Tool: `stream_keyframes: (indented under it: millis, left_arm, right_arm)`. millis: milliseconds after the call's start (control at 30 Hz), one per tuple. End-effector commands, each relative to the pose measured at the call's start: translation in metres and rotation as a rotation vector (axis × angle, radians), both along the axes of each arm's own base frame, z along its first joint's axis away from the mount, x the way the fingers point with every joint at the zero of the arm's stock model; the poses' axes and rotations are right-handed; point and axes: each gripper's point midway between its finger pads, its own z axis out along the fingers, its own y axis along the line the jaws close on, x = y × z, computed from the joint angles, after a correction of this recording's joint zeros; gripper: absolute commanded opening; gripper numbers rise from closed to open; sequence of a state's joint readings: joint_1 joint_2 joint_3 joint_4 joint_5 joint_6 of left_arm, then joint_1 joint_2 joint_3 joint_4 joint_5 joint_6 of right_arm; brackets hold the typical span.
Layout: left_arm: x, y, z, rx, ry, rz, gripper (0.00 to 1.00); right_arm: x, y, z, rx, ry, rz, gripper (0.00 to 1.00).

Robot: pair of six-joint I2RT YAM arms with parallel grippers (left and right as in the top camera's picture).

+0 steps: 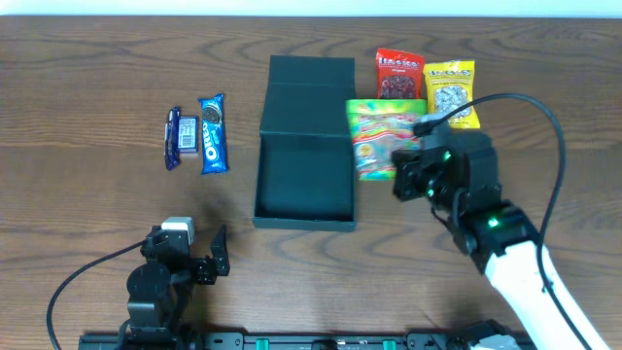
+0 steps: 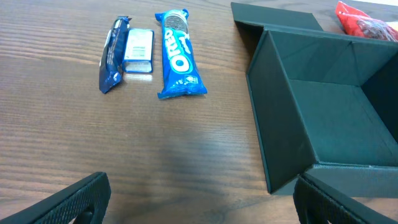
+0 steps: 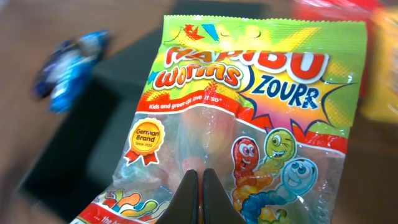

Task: Pack container
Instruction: 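Lift the Haribo bag and carry it left into the black box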

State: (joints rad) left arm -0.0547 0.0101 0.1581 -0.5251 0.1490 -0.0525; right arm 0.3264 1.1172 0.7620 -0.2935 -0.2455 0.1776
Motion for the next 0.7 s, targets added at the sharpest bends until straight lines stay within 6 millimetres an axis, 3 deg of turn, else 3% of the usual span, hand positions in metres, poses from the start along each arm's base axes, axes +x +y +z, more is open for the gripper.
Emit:
stream_keyframes:
  millis: [0,100,267,533,667]
  left_arm:
    - [0.0,0.003,-0.005,-0.001,0.006,0.017,0.95]
    - [0.0,0.003,-0.005,-0.001,0.006,0.017,0.95]
    - [0.0,0.003,-0.005,-0.001,0.006,0.017,0.95]
    - [0.0,0.003,-0.005,-0.001,0.006,0.017,0.95]
    - [0.0,0.003,-0.005,-0.001,0.006,0.017,0.95]
  right_arm:
    - [-0.025,0.041,0.02,-0.029,-0.123,0.269,0.02]
    - [-0.048,0.07,0.023,-0.054,-0.198,0.48,0.01]
    - [-0.074,0.096,0.025,-0.134,-0.358,0.751,0.01]
    - [-0.073,0.115,0.018,-0.146,-0.47,0.9,0.01]
    - [-0.072,0.125,0.006,-0.128,-0.48,0.966,0.01]
